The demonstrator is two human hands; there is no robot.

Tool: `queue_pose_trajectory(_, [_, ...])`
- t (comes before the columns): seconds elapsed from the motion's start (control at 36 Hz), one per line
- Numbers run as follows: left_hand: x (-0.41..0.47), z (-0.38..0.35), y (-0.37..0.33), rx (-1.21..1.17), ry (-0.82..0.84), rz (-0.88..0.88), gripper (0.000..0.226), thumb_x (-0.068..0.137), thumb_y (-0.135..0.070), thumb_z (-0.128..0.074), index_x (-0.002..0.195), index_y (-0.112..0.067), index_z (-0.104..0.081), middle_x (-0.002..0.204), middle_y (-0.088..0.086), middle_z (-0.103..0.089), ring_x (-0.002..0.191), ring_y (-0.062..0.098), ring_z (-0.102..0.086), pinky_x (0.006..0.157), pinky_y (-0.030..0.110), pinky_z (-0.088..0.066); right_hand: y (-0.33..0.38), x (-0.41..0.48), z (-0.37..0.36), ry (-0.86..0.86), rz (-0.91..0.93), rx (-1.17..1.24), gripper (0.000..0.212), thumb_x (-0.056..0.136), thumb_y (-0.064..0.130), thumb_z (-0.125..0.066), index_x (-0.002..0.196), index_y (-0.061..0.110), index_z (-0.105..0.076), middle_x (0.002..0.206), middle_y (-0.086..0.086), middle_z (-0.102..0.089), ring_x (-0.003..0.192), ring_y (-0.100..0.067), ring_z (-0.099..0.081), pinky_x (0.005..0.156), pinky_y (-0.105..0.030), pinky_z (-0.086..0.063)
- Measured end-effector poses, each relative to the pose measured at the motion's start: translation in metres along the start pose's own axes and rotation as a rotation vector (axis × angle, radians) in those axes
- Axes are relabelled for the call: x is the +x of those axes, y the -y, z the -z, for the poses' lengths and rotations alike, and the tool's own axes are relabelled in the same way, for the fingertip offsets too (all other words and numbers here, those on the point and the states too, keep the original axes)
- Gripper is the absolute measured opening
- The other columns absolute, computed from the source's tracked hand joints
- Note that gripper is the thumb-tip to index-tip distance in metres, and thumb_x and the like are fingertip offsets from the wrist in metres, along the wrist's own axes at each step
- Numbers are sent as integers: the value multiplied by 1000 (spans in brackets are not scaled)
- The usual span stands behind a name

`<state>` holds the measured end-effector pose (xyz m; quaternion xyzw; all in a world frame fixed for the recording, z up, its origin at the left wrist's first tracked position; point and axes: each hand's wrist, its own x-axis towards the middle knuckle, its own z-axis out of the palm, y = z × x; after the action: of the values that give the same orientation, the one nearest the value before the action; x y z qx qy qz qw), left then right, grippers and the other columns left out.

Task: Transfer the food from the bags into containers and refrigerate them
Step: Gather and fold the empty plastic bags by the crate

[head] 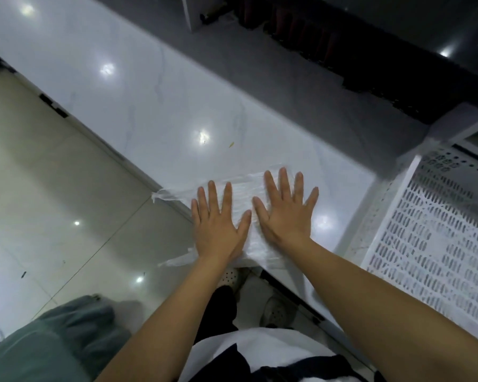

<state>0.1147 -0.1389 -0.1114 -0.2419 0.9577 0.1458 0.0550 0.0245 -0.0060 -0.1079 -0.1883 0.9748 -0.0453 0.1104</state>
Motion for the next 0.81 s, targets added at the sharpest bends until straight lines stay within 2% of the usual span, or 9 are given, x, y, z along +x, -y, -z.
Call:
queue_pose_trajectory(0.17, [-2,15,12,-17,74,-57,79,97,-68,-20,159,-29,9,166,7,20,151,25,25,121,46,18,0,-1,5,21,17,12,69,95,70,2,155,39,16,165,3,22,150,-29,26,116,-64,14])
queue_pose_trajectory(0.22, [-1,24,13,-62,69,-79,78,98,-63,-30,160,-24,-4,168,11,8,153,29,17,121,45,17,-2,2,8,37,31,-1,69,95,69,3,155,39,17,165,4,22,150,-27,26,116,-63,13])
queue_pose_trajectory(0.31, [5,42,11,-167,-51,-202,66,96,-40,-57,154,-18,-34,162,15,-26,151,36,-13,123,49,-8,-7,6,14,53,77,0,67,96,68,0,155,40,16,165,4,23,150,-24,26,118,-62,11])
queue_pose_trajectory(0.36, [15,52,8,-208,-75,-293,62,93,-31,-64,150,-18,-42,158,13,-34,146,35,-25,120,47,-20,-8,7,21,38,98,30,66,98,67,-7,156,41,13,166,4,20,151,-23,24,119,-61,10])
queue_pose_trajectory(0.44, [41,62,6,-216,29,-303,70,94,-35,-63,155,-21,-31,159,9,-31,146,30,-24,119,42,-22,-4,4,37,-37,106,3,66,99,64,-16,157,41,9,166,3,18,152,-26,21,119,-61,8])
queue_pose_trajectory(0.53, [69,70,6,-197,135,-300,84,91,-37,-67,158,-25,-19,160,8,-30,145,31,-26,117,43,-28,7,-14,48,-90,82,80,65,100,61,-18,158,39,3,167,4,15,152,-24,19,119,-60,6])
queue_pose_trajectory(0.61, [90,78,5,-48,244,-304,96,82,-39,-76,158,-28,-19,156,9,-34,139,33,-34,108,43,-37,17,-51,40,-94,49,163,68,96,64,-13,158,39,-4,168,3,9,153,-24,17,119,-59,6])
queue_pose_trajectory(0.69, [101,82,2,-12,307,-291,91,76,-40,-80,151,-29,-31,144,7,-42,127,30,-45,92,40,-44,22,-84,18,1,97,83,69,95,65,-15,158,38,-10,169,1,2,153,-28,15,118,-60,9])
queue_pose_trajectory(0.81, [104,88,-4,-75,393,-245,71,74,-32,-83,134,-32,-45,117,3,-61,100,24,-58,73,34,-45,7,-80,-1,119,143,4,67,94,67,-2,156,43,6,168,5,9,152,-31,19,116,-62,13])
